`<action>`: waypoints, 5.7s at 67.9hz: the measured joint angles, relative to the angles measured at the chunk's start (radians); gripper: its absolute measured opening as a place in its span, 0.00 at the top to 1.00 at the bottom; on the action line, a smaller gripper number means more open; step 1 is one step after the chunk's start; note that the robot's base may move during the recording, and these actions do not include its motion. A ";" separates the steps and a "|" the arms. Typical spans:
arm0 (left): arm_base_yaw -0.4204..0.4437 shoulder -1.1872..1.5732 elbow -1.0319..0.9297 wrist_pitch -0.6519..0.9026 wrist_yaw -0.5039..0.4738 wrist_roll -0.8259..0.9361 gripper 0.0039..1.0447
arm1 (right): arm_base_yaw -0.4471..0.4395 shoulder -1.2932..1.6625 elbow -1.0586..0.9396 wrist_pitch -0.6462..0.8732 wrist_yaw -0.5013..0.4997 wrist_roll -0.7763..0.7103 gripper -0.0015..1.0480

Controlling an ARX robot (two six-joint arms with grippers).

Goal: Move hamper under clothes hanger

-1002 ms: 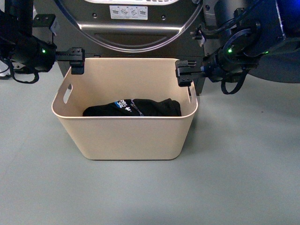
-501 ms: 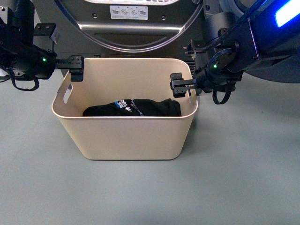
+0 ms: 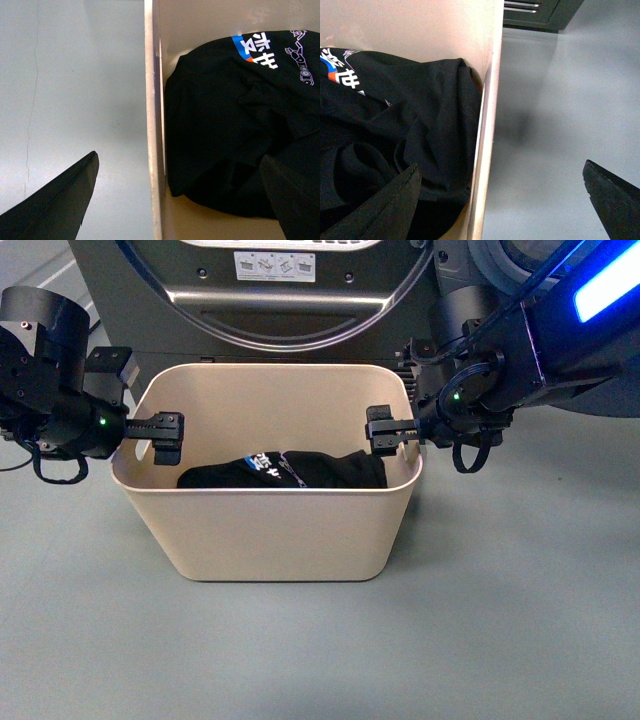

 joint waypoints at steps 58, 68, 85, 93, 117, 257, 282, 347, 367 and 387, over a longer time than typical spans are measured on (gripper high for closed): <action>-0.010 -0.014 -0.034 0.039 -0.038 -0.021 0.96 | 0.028 0.012 0.003 -0.013 0.053 0.026 0.97; -0.014 -0.030 -0.050 0.039 -0.036 -0.028 0.96 | 0.025 0.004 -0.005 -0.011 0.054 0.025 0.97; -0.023 -0.053 -0.064 0.039 -0.043 -0.032 0.96 | 0.024 -0.023 -0.042 0.013 0.050 0.022 0.97; -0.023 -0.055 -0.065 0.040 -0.045 -0.032 0.96 | 0.028 -0.035 -0.063 0.035 0.049 0.017 0.97; -0.023 -0.057 -0.066 0.040 -0.048 -0.035 0.96 | 0.033 -0.043 -0.065 0.037 0.049 0.014 0.97; -0.022 -0.082 -0.074 0.045 -0.047 -0.039 0.96 | 0.033 -0.059 -0.072 0.043 0.048 0.007 0.97; -0.054 -0.082 -0.072 0.045 -0.034 -0.039 0.96 | 0.005 -0.062 -0.073 0.043 0.074 0.006 0.97; -0.023 -0.082 -0.072 0.046 -0.051 -0.039 0.96 | 0.033 -0.062 -0.073 0.043 0.048 0.006 0.97; -0.017 -0.113 -0.297 0.419 0.011 -0.002 0.96 | 0.073 -0.118 -0.288 0.281 0.266 0.272 0.97; 0.005 -0.166 -0.496 0.513 0.066 0.019 0.96 | 0.095 -0.181 -0.528 0.423 0.251 0.332 0.97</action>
